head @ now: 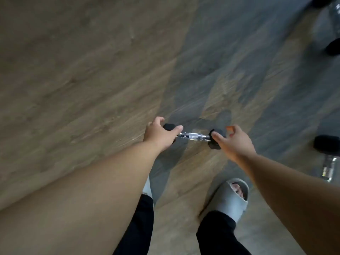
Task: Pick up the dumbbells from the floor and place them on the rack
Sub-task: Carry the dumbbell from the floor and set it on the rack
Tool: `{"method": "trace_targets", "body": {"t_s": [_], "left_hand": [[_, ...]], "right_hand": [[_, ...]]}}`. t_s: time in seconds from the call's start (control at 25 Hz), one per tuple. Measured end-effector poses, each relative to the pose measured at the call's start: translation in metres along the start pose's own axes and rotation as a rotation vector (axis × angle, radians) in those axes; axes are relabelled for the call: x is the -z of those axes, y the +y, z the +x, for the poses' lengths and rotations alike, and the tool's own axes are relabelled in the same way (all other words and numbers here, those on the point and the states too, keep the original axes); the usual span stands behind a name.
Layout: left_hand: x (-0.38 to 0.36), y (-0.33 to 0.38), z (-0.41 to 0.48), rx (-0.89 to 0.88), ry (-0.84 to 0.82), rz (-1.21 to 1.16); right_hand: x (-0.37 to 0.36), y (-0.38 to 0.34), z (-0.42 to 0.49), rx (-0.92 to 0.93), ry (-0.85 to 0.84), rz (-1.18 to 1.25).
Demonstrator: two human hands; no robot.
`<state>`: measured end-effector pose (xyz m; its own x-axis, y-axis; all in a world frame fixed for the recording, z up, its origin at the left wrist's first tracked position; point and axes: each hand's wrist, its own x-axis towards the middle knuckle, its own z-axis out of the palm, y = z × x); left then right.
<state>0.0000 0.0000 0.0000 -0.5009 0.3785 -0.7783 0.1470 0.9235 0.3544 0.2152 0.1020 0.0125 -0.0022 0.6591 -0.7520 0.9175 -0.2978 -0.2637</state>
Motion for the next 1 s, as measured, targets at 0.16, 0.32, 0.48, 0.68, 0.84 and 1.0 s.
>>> {"method": "trace_targets", "body": {"t_s": [0.16,0.32,0.48,0.68,0.84,1.0], "left_hand": [[-0.041,-0.027,0.038,0.062,-0.021,-0.030],[-0.041,-0.038,0.048,0.023,0.005,-0.034],[0.012,-0.015,0.023,0.007,0.008,-0.036],[0.148,0.065,-0.030,-0.051,0.032,-0.053],[0.287,0.151,-0.089,-0.143,0.052,0.036],[0.431,0.223,-0.162,-0.290,0.073,0.131]], "right_hand": [[-0.046,0.019,0.047,-0.053,-0.019,0.029],[-0.059,0.032,0.050,-0.030,0.039,0.080],[-0.037,0.000,0.014,-0.066,0.040,0.164],[0.026,-0.100,-0.074,-0.123,0.062,0.402],[0.091,-0.208,-0.159,-0.116,0.106,0.578],[0.144,-0.311,-0.264,-0.129,0.106,0.787]]}}
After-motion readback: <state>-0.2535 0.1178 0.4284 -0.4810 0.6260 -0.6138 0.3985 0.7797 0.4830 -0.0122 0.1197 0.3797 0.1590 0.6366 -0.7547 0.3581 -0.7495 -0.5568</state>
